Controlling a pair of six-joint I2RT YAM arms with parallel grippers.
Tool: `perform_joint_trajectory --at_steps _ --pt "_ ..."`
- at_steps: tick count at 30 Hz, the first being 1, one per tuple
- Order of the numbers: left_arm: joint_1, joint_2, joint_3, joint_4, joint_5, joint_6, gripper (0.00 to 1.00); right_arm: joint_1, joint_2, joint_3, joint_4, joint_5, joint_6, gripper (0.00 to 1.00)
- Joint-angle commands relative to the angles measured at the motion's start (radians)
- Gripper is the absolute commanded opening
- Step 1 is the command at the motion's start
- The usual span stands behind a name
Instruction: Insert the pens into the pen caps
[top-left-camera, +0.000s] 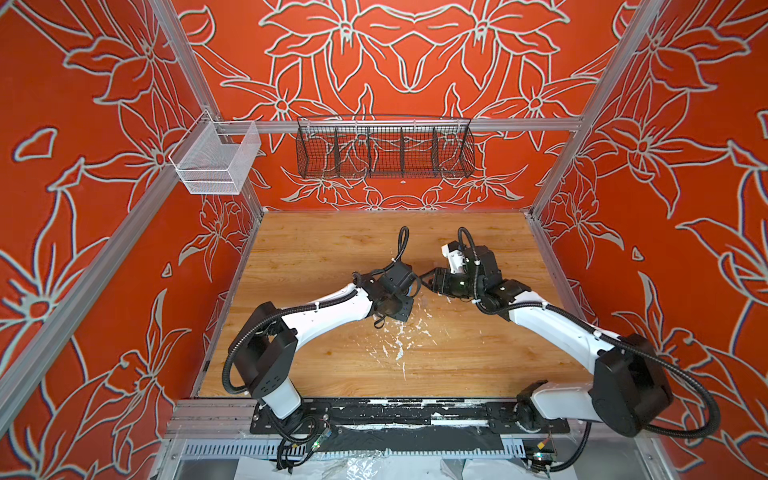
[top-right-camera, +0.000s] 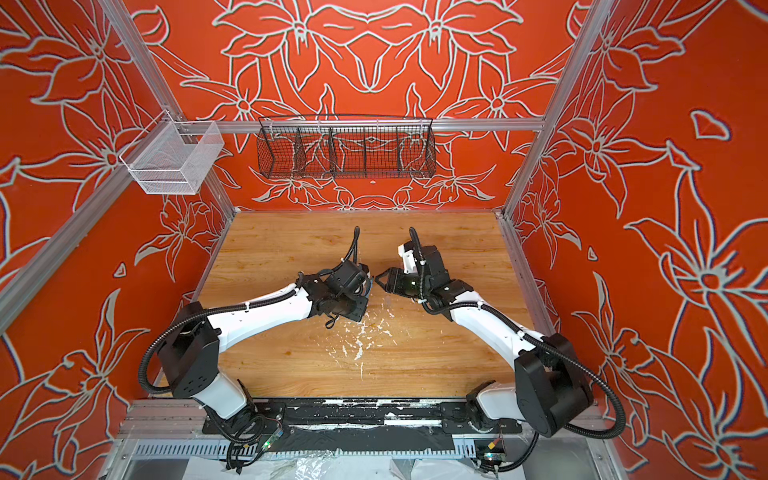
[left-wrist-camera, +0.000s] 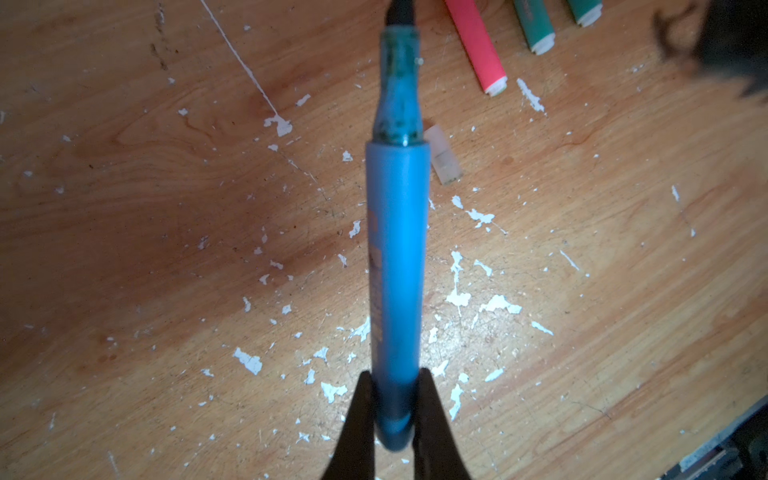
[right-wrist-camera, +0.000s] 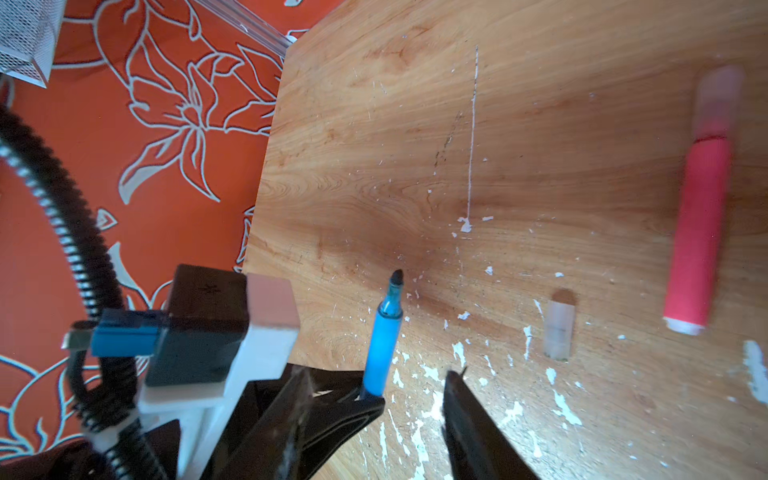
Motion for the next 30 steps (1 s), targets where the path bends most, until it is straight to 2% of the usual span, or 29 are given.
perform_joint_trajectory --at_steps 1,7,15,26,30 --pt "0.006 -0.031 0.031 0.012 0.014 0.006 0.0 0.019 0.023 0.035 0.017 0.0 0.038 0.54" --pt "0.01 -0.044 0.042 0.006 0.02 0.007 0.0 0.036 0.061 0.05 0.016 0.027 0.059 0.52" --pt "0.013 -0.059 0.042 0.012 0.039 0.003 0.01 0.057 0.124 0.07 0.056 0.004 0.07 0.43" --pt "0.016 -0.078 0.029 0.021 0.066 0.007 0.01 0.06 0.154 0.082 0.092 -0.005 0.084 0.37" --pt "0.016 -0.091 0.02 0.024 0.069 0.012 0.01 0.061 0.16 0.082 0.108 -0.004 0.096 0.28"
